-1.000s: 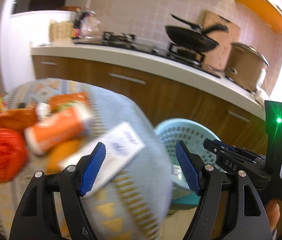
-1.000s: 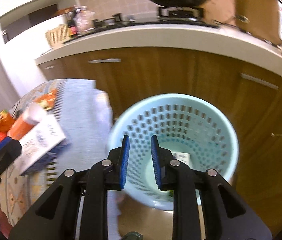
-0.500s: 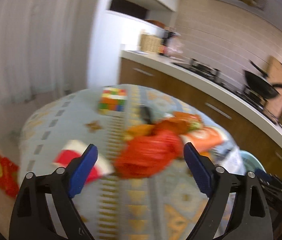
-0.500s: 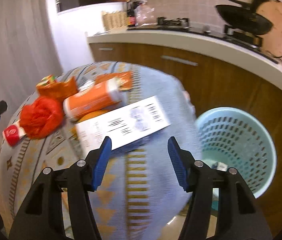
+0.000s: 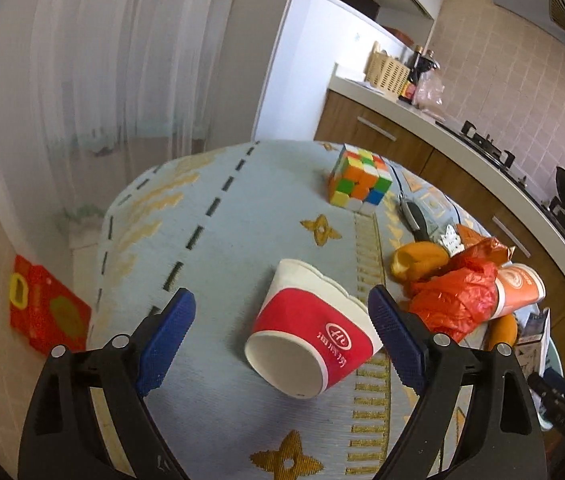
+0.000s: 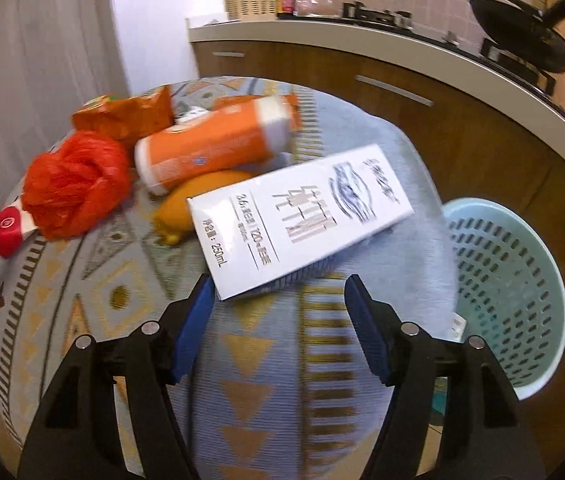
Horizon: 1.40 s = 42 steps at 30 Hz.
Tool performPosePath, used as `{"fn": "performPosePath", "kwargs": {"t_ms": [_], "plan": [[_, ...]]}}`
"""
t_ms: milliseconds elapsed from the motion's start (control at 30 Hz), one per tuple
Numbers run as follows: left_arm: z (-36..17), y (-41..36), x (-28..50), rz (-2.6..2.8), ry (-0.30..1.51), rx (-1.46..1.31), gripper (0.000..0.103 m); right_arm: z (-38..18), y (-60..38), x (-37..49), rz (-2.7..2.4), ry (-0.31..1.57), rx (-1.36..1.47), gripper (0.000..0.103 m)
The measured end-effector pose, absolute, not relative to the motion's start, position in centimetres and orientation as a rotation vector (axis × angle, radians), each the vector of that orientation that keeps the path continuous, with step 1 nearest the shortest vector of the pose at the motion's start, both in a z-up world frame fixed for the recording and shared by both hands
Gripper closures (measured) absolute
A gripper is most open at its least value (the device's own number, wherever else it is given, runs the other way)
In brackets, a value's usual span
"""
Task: Collect trash
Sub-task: 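Grasp the red-and-white paper cup with the left tool while the right tool grasps another milk carton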
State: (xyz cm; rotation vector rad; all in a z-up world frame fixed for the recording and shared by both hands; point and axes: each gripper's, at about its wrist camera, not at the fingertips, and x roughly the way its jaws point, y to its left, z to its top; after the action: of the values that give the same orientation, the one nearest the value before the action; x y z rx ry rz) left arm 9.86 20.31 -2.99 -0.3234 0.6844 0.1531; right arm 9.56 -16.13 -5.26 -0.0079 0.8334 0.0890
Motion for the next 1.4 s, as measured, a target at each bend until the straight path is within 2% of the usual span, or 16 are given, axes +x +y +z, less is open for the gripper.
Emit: {"fn": "performPosePath", "kwargs": {"t_ms": [333,400,433,467,933,1000,1033,1067,1133,1200,1267,1400], "plan": [[-5.4,19.2,10.8,0.051,0.747,-0.319,0.017,-4.7,-21.7,8.3,0.008,0.831,0.028,0.039],[-5.7,19.3,11.1,0.028,0.76,-0.336,0.017,-4.2,-21.1,8.3,0.054,0.823,0.043,0.028],[-5.8,19.3,11.1,0.019,0.767,-0.341,0.017,-4.0,-20.9,8.4,0.066,0.816,0.054,0.015],[-5.8,19.3,11.2,0.015,0.77,-0.342,0.017,-3.9,-20.4,8.5,0.077,0.81,0.072,0.01],[-6.4,17.1,11.0,-0.199,0.806,-0.33,0.019,-5.5,-19.0,14.6,-0.083,0.914,0.252,0.01],[-6.4,16.6,11.2,-0.16,0.813,-0.308,0.025,-5.7,-19.3,15.1,-0.106,0.926,0.267,0.011],[-6.3,16.3,11.2,-0.136,0.818,-0.29,0.031,-5.8,-19.3,15.2,-0.116,0.928,0.267,0.013],[-6.4,16.3,11.3,-0.123,0.823,-0.28,0.039,-5.9,-19.4,15.3,-0.132,0.931,0.263,0.019],[-6.2,16.4,11.2,-0.109,0.83,-0.271,0.039,-6.2,-19.5,15.5,-0.139,0.944,0.258,0.03],[-5.9,16.6,10.8,-0.112,0.816,-0.281,0.039,-6.4,-19.5,15.4,-0.136,0.948,0.256,0.032],[-5.4,17.0,10.3,-0.11,0.793,-0.295,0.04,-6.3,-19.4,15.1,-0.131,0.938,0.237,0.041],[-3.2,17.3,9.1,-0.123,0.711,-0.324,0.04,-5.8,-19.1,14.5,-0.107,0.916,0.217,0.045]]}}
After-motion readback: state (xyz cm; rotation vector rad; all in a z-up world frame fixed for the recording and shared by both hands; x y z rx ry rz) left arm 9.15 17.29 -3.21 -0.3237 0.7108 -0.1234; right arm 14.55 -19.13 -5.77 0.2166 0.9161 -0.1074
